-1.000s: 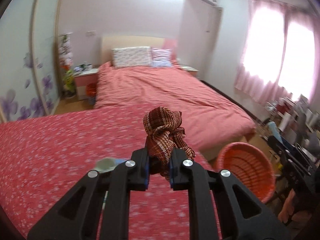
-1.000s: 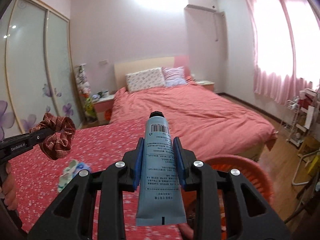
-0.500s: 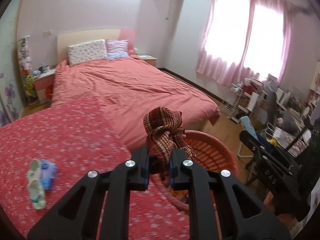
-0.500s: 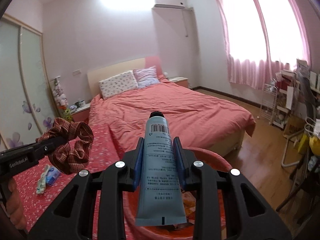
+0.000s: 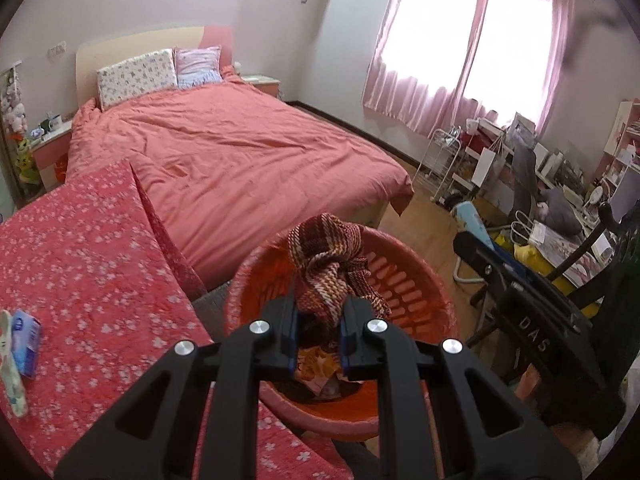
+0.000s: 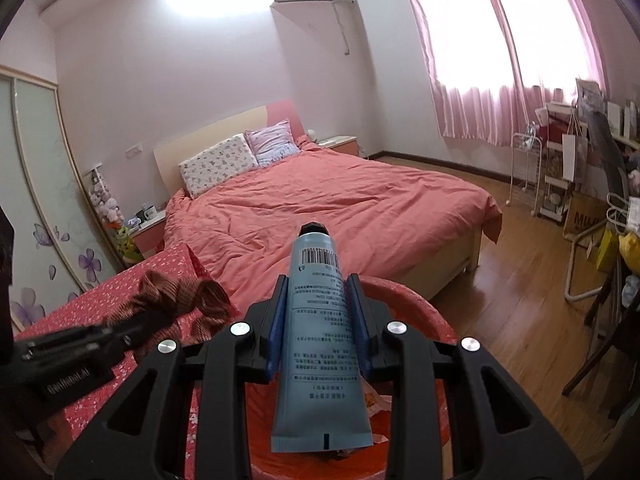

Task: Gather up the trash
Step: 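Carry scrunchie and blue tube over the basket and open both tools, then move both open tools from the basket back toward the bed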

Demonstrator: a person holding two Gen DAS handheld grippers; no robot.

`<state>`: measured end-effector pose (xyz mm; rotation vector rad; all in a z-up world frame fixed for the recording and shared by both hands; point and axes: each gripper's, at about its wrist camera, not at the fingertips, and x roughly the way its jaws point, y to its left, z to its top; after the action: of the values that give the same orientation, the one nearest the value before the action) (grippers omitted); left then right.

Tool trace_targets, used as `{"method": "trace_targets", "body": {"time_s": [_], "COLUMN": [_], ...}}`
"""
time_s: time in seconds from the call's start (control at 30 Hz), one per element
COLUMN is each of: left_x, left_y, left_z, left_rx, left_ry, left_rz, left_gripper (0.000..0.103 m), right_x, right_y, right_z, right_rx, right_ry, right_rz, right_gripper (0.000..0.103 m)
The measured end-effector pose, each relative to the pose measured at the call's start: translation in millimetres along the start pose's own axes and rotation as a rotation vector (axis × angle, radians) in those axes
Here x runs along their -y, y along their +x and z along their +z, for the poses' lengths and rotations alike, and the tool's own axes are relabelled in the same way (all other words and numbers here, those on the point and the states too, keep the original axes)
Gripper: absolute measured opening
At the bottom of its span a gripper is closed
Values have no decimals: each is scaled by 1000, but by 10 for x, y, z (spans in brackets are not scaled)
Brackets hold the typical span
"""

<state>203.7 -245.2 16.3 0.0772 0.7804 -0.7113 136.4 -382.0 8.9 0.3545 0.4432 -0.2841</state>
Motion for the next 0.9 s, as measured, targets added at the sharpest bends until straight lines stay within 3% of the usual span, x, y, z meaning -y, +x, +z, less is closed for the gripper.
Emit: {"method": "trace_targets", "body": {"time_s": [0.13, 0.3, 0.37, 0.43, 0.63, 0.9], "left_x": [20, -61, -108, -189, -473, -909], "left_y": [168, 358, 388, 386, 193, -298], "left_z": [-43, -110, -141, -168, -236, -489], "left_rx": [-29, -88, -99, -106, -88, -46], "left_ry": [7, -18, -24, -33, -47, -12], "left_rz": [3, 26, 46, 70, 160, 343], "left_gripper": [18, 42, 48, 49, 56, 65], "right_x": [51, 108, 136, 135, 108, -54], "right_y": [25, 150, 191, 170, 45, -6], "right_z": [-21, -49, -61, -84, -109, -123], "right_rx": [-15, -64, -82, -87, -85, -95], "right_ry": [27, 59, 68, 67, 30, -28], "right_rz": [2, -3, -5, -12, -44, -68], "right_gripper": [30, 31, 44, 51, 52, 52]}}
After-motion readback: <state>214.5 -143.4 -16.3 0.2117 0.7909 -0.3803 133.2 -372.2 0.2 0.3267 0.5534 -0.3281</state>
